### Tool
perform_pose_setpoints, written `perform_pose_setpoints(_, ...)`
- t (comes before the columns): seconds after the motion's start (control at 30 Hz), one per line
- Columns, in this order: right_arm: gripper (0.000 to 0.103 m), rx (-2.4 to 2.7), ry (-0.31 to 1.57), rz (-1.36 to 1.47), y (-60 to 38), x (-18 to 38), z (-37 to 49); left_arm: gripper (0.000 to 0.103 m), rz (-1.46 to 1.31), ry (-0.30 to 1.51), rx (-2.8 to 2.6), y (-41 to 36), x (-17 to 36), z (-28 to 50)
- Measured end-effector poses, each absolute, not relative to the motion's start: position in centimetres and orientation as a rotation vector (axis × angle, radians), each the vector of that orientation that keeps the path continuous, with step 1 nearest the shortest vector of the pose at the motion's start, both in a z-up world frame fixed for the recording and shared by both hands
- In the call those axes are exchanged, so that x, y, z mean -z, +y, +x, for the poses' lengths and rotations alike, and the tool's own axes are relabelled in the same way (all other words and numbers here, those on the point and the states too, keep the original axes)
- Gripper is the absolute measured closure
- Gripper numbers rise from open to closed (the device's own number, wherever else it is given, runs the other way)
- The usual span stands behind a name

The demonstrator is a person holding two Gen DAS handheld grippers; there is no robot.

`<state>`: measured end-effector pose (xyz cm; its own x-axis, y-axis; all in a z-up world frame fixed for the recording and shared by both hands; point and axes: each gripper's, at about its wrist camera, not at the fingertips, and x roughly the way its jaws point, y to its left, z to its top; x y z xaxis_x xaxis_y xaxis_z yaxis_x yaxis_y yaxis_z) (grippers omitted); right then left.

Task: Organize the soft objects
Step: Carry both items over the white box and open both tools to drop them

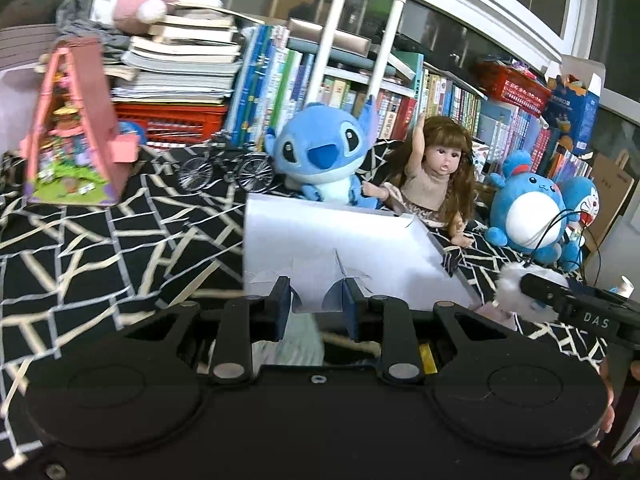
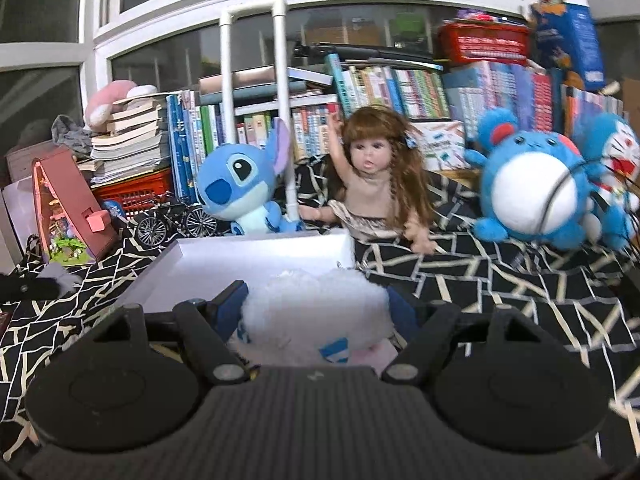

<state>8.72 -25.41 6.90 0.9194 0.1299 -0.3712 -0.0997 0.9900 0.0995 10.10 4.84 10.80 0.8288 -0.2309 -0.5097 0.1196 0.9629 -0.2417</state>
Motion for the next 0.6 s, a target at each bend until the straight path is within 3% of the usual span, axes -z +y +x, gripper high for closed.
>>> perform_pose_setpoints(0.23, 0.026, -0.217, 0.435, 0.107, -24.4, -8.1, 14.7, 0.077, -0.214, 0.645, 0.233, 2.6, -10.7, 17.7)
perform_pose_setpoints(0.6, 0.026, -0.271, 0.606, 0.112, -21.5, -4.9, 21.6, 0.077, -0.234, 0.819, 0.211, -0.3, -5.4, 25.9)
